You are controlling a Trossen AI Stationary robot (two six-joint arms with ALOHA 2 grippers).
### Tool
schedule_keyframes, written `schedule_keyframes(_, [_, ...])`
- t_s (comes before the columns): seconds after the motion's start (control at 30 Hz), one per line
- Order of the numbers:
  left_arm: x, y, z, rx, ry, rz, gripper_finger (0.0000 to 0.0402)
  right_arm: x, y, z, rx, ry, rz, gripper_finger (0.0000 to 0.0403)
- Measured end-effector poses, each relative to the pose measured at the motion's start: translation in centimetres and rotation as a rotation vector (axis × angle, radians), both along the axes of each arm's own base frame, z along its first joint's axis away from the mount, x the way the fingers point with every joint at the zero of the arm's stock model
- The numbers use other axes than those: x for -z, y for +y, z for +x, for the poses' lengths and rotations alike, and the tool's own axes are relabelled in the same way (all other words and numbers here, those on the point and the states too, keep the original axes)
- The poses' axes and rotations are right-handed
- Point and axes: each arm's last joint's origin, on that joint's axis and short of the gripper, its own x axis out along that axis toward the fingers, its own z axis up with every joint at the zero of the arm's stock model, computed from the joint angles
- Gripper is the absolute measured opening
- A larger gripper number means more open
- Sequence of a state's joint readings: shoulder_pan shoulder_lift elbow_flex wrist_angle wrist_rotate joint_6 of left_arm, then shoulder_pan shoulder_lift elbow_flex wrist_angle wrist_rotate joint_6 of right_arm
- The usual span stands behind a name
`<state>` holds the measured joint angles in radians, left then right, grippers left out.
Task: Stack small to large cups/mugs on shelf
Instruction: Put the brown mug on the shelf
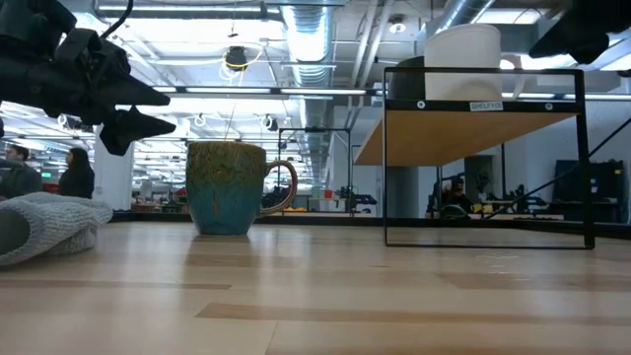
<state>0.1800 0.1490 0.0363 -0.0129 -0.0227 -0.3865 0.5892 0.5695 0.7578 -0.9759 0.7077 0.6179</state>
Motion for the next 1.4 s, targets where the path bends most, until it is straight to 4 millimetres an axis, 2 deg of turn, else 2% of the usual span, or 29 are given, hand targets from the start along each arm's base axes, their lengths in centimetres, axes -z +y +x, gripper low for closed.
schedule_keyframes(0.3, [0.0,0.0,0.0,0.0,0.001,0.007,0.0261,0.5,-0.2,0.8,0.062,0.058,-0.037,0.0023])
schedule_keyframes(0.43, [0.0,0.0,0.0,0.0,0.0,0.008,0.0261,0.8,-0.7,0.5,0.104,0.105,-0.058,0.0021])
schedule_keyframes(0.97, [0.0,0.0,0.0,0.008,0.019,0.101,0.0261,0.9,-2.4,0.2,0.317,0.097,-0.058,0.0021])
schedule_keyframes(1.4, [0.0,0.0,0.0,0.008,0.039,0.188,0.0261,0.1,-4.5,-2.2,0.514,-0.034,0.002,0.0019])
